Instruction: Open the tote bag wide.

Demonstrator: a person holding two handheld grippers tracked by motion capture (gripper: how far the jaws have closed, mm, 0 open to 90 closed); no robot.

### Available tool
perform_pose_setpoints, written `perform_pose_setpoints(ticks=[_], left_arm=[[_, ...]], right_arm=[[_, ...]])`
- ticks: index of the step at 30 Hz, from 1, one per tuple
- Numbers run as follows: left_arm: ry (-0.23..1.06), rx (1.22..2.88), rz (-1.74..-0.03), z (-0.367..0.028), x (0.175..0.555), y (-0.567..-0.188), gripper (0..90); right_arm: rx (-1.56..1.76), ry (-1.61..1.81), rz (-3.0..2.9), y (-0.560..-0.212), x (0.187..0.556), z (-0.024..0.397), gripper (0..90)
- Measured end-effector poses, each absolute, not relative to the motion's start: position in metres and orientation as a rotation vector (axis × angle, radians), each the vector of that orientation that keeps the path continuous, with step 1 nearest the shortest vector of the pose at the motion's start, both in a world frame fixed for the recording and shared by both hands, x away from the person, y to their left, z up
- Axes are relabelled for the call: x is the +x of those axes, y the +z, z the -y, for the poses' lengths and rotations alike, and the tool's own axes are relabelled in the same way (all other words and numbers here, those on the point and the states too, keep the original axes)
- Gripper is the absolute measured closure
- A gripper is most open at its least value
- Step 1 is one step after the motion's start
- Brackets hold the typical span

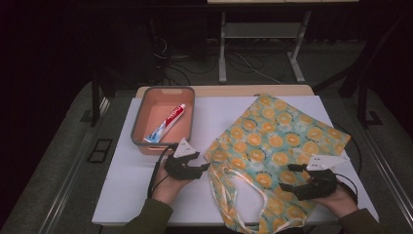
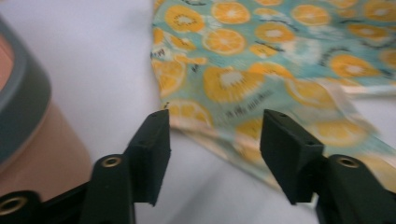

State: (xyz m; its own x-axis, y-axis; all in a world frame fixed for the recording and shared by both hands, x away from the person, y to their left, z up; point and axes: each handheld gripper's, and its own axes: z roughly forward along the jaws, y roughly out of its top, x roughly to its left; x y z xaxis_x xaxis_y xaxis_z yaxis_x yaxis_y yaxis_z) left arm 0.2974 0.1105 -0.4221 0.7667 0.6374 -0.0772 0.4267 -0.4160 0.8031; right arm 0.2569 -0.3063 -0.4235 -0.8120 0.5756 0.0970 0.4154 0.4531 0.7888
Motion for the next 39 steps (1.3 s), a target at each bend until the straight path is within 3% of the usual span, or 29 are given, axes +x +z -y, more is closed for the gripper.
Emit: perform_pose_setpoints(ticks=[8,14,17,23,39], left_arm=[[0.242,2.053,-0.784,-0.142,0.273,-0.432,14.7],[0.242,2.074,-0.75,-0.145,0.268,-0.438,1.4],[0.236,2.077,-0.74,-0.143,0.268,-0.441,0.0],[0.249,2.106,-0.74,-0.141,0.268,-0.442,0.0],[0.276,2.084,-0.753,-0.146,0.27,-0.438,1.3]], right_arm=[[0.77,1.214,-2.667,-0.433,0.254,0.27,36.4],[0.747,1.133,-2.715,-0.441,0.257,0.256,41.1],[0.71,1.054,-2.747,-0.447,0.256,0.248,47.6],[0.691,1.058,-2.755,-0.446,0.259,0.237,88.5],[0.783,1.061,-2.647,-0.44,0.307,0.209,90.0]])
